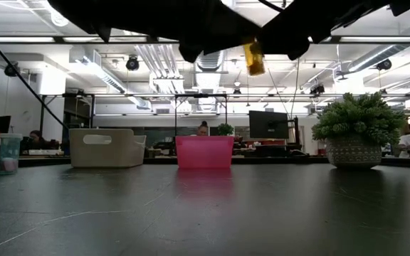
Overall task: Pick and place medicine bottles into bin by pill shape (circle, oval)
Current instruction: Put the orange tablet bottle into the white bin
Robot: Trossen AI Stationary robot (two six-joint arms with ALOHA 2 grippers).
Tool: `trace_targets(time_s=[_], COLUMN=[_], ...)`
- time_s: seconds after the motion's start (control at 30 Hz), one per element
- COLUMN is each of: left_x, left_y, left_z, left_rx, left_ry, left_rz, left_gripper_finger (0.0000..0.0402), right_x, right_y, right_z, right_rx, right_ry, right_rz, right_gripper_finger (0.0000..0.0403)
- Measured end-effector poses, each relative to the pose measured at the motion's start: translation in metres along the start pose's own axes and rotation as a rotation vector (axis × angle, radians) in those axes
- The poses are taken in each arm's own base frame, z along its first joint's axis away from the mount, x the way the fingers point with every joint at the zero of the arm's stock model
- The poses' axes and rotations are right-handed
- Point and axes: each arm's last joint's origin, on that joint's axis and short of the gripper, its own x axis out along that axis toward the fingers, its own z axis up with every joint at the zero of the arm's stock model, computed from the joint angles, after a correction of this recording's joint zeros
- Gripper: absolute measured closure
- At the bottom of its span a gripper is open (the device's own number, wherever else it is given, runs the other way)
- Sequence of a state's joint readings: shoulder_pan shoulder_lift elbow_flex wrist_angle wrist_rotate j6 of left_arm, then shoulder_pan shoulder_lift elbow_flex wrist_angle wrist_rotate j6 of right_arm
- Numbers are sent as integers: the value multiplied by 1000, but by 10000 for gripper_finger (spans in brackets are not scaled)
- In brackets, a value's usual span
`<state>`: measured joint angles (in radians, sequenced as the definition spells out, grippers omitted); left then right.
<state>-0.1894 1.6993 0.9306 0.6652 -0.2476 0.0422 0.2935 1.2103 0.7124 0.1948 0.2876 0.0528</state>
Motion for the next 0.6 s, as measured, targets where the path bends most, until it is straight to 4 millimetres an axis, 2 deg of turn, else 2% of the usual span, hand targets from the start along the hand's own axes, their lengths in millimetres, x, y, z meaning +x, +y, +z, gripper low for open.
trace_targets(time_s=[0.27, 0.43, 0.6], left_x=[-20, -40, -65], left_y=[11, 20, 35], left_z=[9, 14, 13], left_rx=[48, 92, 48], left_ry=[156, 244, 225], left_rz=[189, 334, 393], left_gripper_finger=[303, 303, 303], right_x=[-16, -20, -19], right_y=[-15, -23, -27], right_z=[8, 11, 10], right_rx=[35, 52, 56], right_ry=[-12, -22, -18], right_rz=[-126, -163, -179], right_gripper_finger=[155, 159, 167])
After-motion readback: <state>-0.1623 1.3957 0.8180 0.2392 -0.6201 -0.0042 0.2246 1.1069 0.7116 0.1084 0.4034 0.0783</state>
